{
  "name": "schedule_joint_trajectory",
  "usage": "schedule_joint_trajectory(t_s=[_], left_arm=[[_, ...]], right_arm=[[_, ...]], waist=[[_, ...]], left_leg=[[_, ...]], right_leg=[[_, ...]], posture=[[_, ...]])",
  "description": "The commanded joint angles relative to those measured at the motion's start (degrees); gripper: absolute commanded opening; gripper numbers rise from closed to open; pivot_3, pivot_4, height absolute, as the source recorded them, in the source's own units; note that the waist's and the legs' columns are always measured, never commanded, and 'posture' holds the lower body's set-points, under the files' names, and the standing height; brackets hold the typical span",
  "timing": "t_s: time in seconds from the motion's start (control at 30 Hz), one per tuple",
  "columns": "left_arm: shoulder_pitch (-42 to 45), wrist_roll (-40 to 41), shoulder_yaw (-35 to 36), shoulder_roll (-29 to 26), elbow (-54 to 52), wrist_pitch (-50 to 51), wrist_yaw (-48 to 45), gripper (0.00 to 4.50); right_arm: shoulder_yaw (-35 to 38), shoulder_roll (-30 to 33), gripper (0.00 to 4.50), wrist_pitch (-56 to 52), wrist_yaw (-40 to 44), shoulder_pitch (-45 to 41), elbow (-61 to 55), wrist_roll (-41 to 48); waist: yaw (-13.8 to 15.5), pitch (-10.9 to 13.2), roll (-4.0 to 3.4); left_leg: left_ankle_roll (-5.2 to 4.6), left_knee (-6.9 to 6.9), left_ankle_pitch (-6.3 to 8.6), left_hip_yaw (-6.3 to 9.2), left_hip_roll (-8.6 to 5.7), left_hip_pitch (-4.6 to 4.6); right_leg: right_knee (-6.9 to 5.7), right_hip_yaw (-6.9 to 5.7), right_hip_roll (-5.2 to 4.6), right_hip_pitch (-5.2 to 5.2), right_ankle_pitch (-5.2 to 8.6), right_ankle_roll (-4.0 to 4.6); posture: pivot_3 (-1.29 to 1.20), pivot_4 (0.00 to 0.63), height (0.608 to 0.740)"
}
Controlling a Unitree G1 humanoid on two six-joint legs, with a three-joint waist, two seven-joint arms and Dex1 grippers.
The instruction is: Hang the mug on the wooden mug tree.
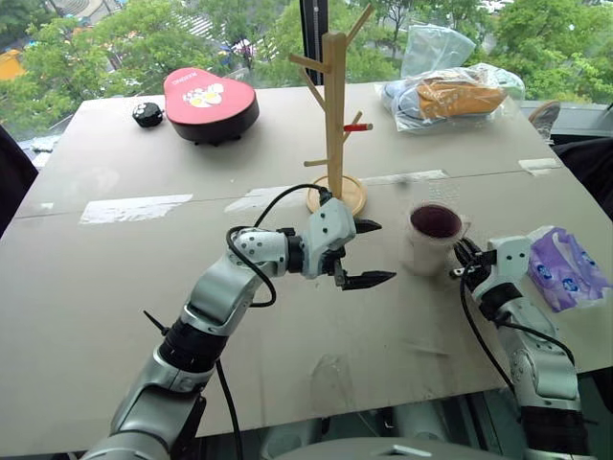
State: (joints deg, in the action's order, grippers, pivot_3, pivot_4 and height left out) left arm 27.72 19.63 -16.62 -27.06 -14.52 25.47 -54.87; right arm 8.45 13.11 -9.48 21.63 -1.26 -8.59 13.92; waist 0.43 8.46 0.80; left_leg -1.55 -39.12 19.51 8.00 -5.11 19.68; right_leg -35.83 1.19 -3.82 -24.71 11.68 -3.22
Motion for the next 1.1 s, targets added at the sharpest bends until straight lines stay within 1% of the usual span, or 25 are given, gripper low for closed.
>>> schedule_joint_trajectory(t_s=[0.03, 0.13, 0.2, 0.33, 0.43, 0.5, 0.57, 0.63, 0.73, 0.77, 0.87, 0.97, 1.1], left_arm=[[0.4, -0.25, 1.41, -0.46, -0.35, -1.33, -0.21, 4.5], [-0.13, -0.18, 1.77, -0.39, -0.62, -1.19, 0.23, 4.5], [-1.29, 1.26, 3.07, 0.45, -1.21, -0.75, 1.21, 4.5], [-8.89, 3.74, 7.81, 2.74, -2.73, -4.5, 3.66, 4.5], [-14.19, 5.42, 10.55, 5.33, -4.85, -8.73, 5.18, 4.5], [-16.81, 5.41, 12.38, 7.91, -5.87, -11.33, 8.33, 4.5], [-19.35, 3.47, 12.97, 10.39, -7.49, -15.35, 11.55, 4.5], [-21.15, 3.09, 13.37, 13.49, -9.43, -17.79, 15.01, 4.5], [-23.34, 3.78, 13.19, 17.22, -12.22, -20.24, 18.42, 4.5], [-23.98, 3.86, 13.33, 18.83, -13.25, -20.98, 20.36, 4.5], [-24.65, 4.59, 14.59, 23.11, -14.91, -22.34, 25.6, 4.5], [-24.98, 4.6, 14.63, 24.81, -15.02, -23.09, 27.68, 4.5], [-25.37, 4.07, 14.27, 25.41, -14.59, -24.84, 29.17, 4.5]], right_arm=[[0.11, 0.7, 0.02, 2.59, 1.27, -1.06, 0.29, 0.56], [-0.17, 1.15, 0.02, 2.98, 1.99, -1.58, 0.86, 0.52], [-0.54, 2.17, 0.02, 2.78, 3.38, -2.31, 0.55, 0.66], [-2.4, 9.11, 0.02, 0.94, 10.27, -7.25, -0.92, 0.71], [-4.06, 15.09, 0.02, -1.37, 16.9, -12.35, -1.2, 2.12], [-5.55, 19.12, 0.02, -3.02, 21.69, -16.71, -0.54, 2.42], [-7.88, 23.22, 0.02, -3.99, 27.13, -22.98, 1.72, 1.79], [-10.85, 25.88, 0.02, -3.59, 31.74, -29.76, 5.0, 0.17], [-14.93, 27.29, 0.02, -1.18, 37.43, -40.8, 11.79, -2.7], [-16.71, 27.54, 0.02, -0.18, 39.25, -45.97, 15.14, -4.65], [-20.33, 27.14, 0.02, 0.5, 42.97, -57.63, 22.98, -8.38], [-22.48, 25.99, 0.02, 0.36, 45.37, -64.29, 27.73, -10.47], [-23.37, 24.24, 0.02, -1.75, 47.08, -68.65, 29.44, -11.39]], waist=[[0.1, 0.0, 0.0], [0.11, 0.0, 0.0], [0.06, 0.0, 0.0], [-0.89, 0.0, -0.05], [-1.13, -0.01, -0.03], [-1.08, -0.01, -0.04], [-1.02, -0.01, -0.03], [-1.01, -0.01, -0.02], [-0.94, -0.04, 0.07], [-1.05, -0.04, 0.08], [-0.91, -0.03, 0.08], [-0.62, -0.04, 0.1], [-0.44, -0.04, 0.1]], left_leg=[[0.0, 0.0, 0.0, 0.01, 0.0, 0.0], [0.0, 0.0, 0.0, 0.0, -0.01, 0.01], [0.0, -0.01, 0.0, -0.01, -0.01, 0.01], [0.0, -0.02, 0.0, -0.03, 0.0, 0.01], [0.0, -0.01, 0.0, -0.01, 0.01, 0.01], [0.0, -0.03, 0.0, 0.04, 0.03, 0.02], [-0.01, -0.05, 0.0, 0.03, 0.03, 0.03], [-0.02, -0.08, 0.01, 0.0, 0.03, 0.03], [-0.03, -0.08, 0.02, 0.01, 0.05, 0.05], [-0.03, -0.07, 0.02, -0.03, 0.05, 0.05], [-0.04, -0.06, 0.02, -0.04, 0.05, 0.1], [-0.04, -0.05, 0.03, -0.03, 0.06, 0.14], [-0.05, -0.05, 0.03, -0.04, 0.06, 0.18]], right_leg=[[0.0, -0.01, 0.0, 0.0, 0.0, 0.0], [0.01, 0.0, -0.02, 0.0, 0.0, 0.0], [0.01, 0.01, -0.03, 0.0, 0.0, 0.0], [0.01, 0.06, -0.03, -0.02, 0.0, 0.0], [0.01, 0.07, -0.17, -0.03, 0.0, 0.0], [0.03, 0.0, -0.2, -0.02, 0.0, 0.0], [0.04, -0.01, -0.23, 0.0, -0.01, 0.0], [0.05, 0.01, -0.25, 0.02, -0.01, 0.0], [0.09, -0.03, -0.26, 0.02, -0.01, 0.0], [0.09, 0.01, -0.27, 0.01, -0.01, 0.0], [0.1, 0.01, -0.28, -0.04, -0.01, 0.0], [0.16, -0.02, -0.28, -0.05, -0.01, 0.0], [0.22, -0.01, -0.28, -0.06, -0.01, 0.01]], posture=[[0.0, 0.15, 0.74], [0.0, 0.15, 0.74], [0.0, 0.15, 0.74], [0.0, 0.15, 0.74], [0.0, 0.15, 0.74], [0.0, 0.15, 0.74], [0.0, 0.15, 0.74], [0.0, 0.15, 0.74], [0.0, 0.15, 0.74], [0.0, 0.15, 0.74], [0.0, 0.15, 0.74], [0.0, 0.15, 0.74], [0.0, 0.15, 0.74]])
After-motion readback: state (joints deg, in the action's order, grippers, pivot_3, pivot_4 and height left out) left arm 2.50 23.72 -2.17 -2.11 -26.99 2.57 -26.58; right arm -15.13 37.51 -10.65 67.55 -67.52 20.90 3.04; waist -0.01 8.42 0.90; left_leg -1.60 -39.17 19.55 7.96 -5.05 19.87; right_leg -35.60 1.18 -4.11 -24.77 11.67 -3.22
